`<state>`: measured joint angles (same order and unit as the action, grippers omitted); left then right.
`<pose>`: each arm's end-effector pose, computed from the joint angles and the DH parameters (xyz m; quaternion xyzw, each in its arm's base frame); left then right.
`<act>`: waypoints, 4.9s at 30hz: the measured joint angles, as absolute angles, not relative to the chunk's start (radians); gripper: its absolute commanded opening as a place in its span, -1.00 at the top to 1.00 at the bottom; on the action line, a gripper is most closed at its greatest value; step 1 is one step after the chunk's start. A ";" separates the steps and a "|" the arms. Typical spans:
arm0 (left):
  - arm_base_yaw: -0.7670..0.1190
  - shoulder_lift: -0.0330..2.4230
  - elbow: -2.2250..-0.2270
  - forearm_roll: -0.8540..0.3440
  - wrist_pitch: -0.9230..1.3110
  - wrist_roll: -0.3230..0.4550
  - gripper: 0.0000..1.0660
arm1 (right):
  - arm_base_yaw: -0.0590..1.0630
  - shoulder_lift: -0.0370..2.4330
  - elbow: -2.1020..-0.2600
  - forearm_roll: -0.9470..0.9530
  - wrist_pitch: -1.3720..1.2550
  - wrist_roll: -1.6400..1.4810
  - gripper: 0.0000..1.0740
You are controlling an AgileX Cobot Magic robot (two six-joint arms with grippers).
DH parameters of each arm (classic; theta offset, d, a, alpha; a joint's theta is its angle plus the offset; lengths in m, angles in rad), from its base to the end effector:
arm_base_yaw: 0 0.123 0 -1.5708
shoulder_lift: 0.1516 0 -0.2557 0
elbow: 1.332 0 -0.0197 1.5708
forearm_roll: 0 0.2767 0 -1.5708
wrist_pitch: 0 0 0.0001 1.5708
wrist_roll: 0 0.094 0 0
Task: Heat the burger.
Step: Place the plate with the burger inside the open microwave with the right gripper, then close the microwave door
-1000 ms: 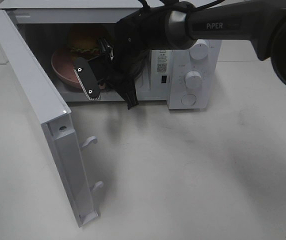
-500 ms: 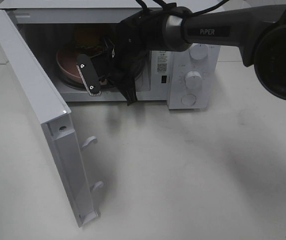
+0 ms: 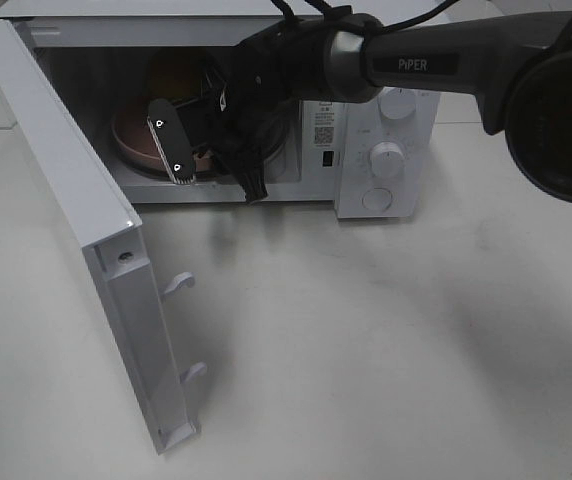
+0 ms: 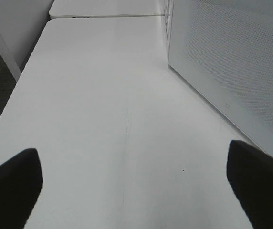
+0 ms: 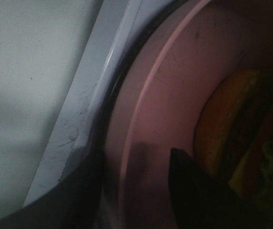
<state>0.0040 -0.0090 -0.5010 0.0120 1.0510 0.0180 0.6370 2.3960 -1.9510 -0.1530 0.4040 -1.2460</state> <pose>0.0491 0.0012 0.2899 0.0057 0.8480 0.0118 0.5298 0.4423 0.3203 0.1231 -0.7721 0.4968 -0.1704 0.3578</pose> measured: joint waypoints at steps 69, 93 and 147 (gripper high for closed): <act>0.004 -0.009 -0.501 0.012 1.050 0.018 -0.94 | 0.640 1.459 -0.833 -0.241 0.344 -0.552 -0.42; 0.004 -0.009 -0.501 0.012 1.050 0.018 -0.94 | 0.640 1.059 -0.777 -0.209 0.917 0.006 -0.42; 0.004 -0.009 -0.501 0.012 1.050 0.018 -0.94 | 0.072 0.124 -0.539 0.008 1.054 0.054 -0.42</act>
<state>0.0040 -0.0090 -0.5010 0.0120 1.0500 0.0180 0.0720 0.1240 -0.5390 0.0080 1.0540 0.0540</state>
